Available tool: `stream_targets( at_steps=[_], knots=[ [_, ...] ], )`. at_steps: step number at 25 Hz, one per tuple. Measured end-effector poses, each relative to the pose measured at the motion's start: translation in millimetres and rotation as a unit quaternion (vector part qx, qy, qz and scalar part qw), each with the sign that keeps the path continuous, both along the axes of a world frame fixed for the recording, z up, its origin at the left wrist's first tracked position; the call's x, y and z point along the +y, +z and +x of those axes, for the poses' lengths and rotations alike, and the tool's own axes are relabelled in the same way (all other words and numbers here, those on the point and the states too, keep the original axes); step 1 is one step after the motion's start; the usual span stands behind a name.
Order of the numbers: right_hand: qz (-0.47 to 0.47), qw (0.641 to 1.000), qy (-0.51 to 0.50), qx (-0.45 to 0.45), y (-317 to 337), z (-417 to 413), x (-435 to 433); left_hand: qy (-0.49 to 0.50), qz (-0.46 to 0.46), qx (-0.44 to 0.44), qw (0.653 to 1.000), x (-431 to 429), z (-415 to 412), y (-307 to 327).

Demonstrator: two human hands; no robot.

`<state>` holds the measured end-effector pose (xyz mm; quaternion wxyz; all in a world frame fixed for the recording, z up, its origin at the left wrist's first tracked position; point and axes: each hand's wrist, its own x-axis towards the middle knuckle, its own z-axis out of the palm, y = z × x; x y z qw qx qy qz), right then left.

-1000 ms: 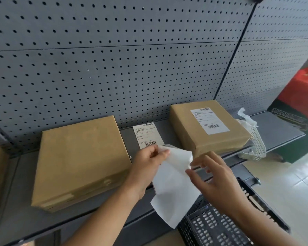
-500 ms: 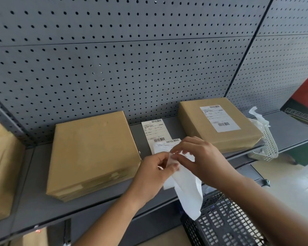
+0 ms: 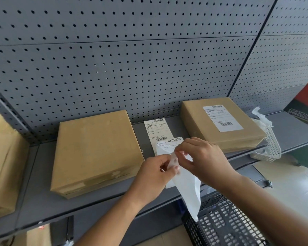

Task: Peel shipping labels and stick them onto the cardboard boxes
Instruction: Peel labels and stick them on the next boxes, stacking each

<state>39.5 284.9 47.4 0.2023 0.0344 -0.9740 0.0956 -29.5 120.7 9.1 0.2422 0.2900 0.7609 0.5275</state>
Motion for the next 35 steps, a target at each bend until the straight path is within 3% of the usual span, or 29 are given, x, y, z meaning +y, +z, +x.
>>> stream_targets(
  at_steps=[6, 8, 13, 18, 26, 35],
  knots=[
    [-0.196, 0.979, -0.059, -0.006, 0, -3, 8, 0.0, 0.016, -0.077, 0.997, -1, -2, 1],
    [-0.221, 0.974, -0.053, -0.022, 0, -1, 5, 0.01, 0.041, -0.101, 0.994, -1, -6, 6],
    [-0.258, 0.964, -0.054, -0.04, 8, 3, 0, 0.075, 0.046, -0.066, 0.994, 8, -11, 12],
    [-0.341, 0.927, -0.154, -0.038, 21, -5, 22, 0.061, 0.0, -0.086, 0.994, 5, -10, 3],
    [-0.267, 0.924, -0.273, 0.014, 49, -22, 65, 0.027, -0.063, -0.089, 0.994, 4, -9, -2],
    [-0.215, 0.905, -0.325, 0.169, 108, -34, 91, -0.006, -0.158, -0.049, 0.986, -1, -10, -12]
  ],
)
